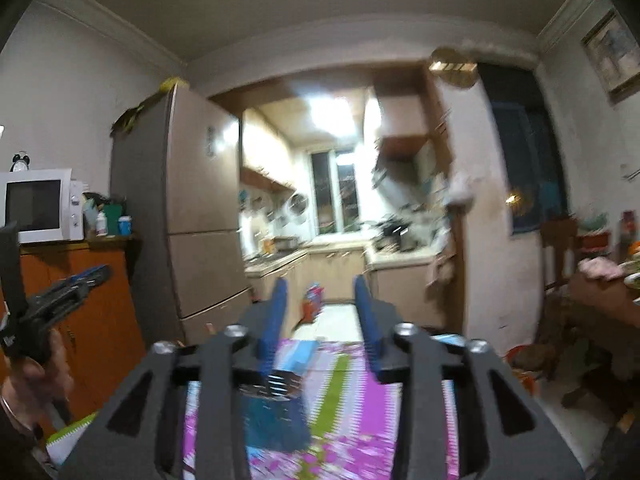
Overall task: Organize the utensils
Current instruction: 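Open both tools to release the chopsticks and return over the table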
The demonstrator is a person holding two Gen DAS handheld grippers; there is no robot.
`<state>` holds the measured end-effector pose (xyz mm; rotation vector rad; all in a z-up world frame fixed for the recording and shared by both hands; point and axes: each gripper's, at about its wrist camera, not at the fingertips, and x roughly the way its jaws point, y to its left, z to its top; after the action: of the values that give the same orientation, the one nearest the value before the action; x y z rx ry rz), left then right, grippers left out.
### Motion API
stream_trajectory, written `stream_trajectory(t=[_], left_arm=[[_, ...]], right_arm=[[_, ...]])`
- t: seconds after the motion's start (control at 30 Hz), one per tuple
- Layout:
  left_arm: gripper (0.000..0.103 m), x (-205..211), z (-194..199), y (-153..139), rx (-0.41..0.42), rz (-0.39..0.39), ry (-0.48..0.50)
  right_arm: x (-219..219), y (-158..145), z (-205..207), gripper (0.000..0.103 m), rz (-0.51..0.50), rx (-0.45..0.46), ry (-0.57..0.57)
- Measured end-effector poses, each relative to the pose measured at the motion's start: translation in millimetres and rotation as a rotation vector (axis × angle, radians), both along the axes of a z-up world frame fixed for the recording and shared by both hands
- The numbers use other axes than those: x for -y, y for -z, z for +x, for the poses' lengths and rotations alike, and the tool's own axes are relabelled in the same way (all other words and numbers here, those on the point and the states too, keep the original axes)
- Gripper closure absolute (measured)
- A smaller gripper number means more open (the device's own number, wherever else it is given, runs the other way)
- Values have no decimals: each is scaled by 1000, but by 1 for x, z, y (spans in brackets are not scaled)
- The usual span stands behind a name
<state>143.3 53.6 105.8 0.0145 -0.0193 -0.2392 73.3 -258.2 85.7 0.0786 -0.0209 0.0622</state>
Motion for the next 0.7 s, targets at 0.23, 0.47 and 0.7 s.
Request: stream_trajectory(t=[0.23, 0.47, 0.7], left_arm=[[62, -64, -85, 38, -45, 110, -103], [62, -95, -158, 119, -205, 208, -159], [66, -83, -202, 210, -440, 201, -26]], right_arm=[[33, 28, -116, 53, -55, -30, 118], [-6, 105, -153, 52, -97, -257, 147], [-74, 186, -136, 52, -106, -460, 40]])
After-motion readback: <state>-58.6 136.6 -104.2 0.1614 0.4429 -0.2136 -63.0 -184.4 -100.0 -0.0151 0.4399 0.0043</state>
